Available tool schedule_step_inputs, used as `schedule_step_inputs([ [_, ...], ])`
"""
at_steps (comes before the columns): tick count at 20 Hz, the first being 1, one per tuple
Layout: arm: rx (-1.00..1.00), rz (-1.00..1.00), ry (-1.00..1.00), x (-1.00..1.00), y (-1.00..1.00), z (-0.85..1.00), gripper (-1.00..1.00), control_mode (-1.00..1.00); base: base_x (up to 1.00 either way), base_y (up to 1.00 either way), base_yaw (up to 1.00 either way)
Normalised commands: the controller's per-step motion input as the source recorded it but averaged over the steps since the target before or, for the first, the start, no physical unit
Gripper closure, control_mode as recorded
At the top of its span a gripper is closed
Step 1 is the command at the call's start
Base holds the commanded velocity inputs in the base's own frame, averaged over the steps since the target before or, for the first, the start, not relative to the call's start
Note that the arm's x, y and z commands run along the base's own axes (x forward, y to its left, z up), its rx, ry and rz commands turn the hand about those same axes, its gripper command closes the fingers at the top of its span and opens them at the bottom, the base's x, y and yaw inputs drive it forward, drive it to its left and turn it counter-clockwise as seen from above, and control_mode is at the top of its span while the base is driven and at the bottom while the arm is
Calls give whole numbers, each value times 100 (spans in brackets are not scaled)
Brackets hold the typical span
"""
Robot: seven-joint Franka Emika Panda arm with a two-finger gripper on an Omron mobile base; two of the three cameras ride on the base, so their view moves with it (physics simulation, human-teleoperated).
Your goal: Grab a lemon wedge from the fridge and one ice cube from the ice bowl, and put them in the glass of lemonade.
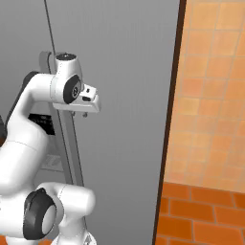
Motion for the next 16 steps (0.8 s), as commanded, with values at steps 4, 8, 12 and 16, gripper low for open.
schedule_step_inputs([
  [4, 0, 0, 0, -48, 0, -4, -100, -100, 0, 0, 0],
  [8, 0, 0, 0, -63, 0, -15, -100, -100, 0, 0, 0],
  [12, 0, 0, 1, -56, 7, -34, -100, -100, 0, 0, 0],
  [16, 0, 0, 0, 0, 0, 0, -100, 100, -45, 29, 0],
])
